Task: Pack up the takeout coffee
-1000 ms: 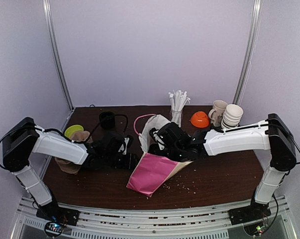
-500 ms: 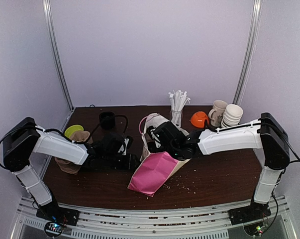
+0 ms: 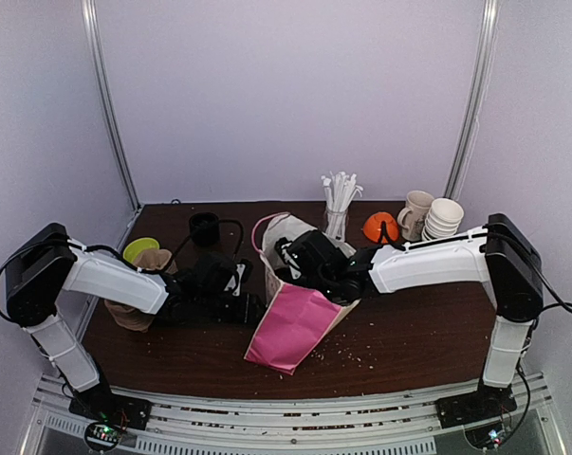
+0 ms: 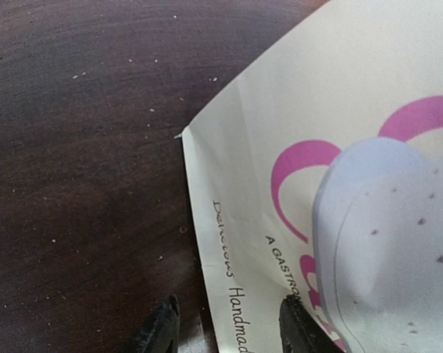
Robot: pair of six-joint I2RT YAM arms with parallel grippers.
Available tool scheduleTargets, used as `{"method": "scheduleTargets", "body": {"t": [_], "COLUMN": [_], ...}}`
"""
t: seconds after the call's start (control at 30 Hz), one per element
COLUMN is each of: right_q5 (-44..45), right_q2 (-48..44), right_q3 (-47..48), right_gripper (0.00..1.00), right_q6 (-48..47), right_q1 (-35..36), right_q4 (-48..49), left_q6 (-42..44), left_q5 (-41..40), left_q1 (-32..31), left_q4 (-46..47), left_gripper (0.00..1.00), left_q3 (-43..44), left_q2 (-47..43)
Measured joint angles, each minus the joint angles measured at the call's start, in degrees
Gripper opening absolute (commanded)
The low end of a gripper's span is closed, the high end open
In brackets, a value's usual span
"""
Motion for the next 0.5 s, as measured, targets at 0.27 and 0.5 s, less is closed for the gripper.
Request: {"method": "scheduleTargets", "body": {"t": [0.27,0.5], "right_q5": [-0.2,-0.4], "right_q2": [1.4,2.1], "right_q3": [0.8,1.5], "right_gripper": [0.67,0.69], "right_q6": [-0.2,-0.7], "right_q1": [-0.2,-0.2], "right_q4": [-0.2,-1.1], "left_q6": [0.0,0.0], "left_q5": [0.1,0.2], "left_q1": [0.1,0.1], "left_q4": [-0.1,-0.1], "left_gripper": [0.5,0.5], "left_q3": [-0.2,-0.5], "left_q2": [0.0,0.0]}}
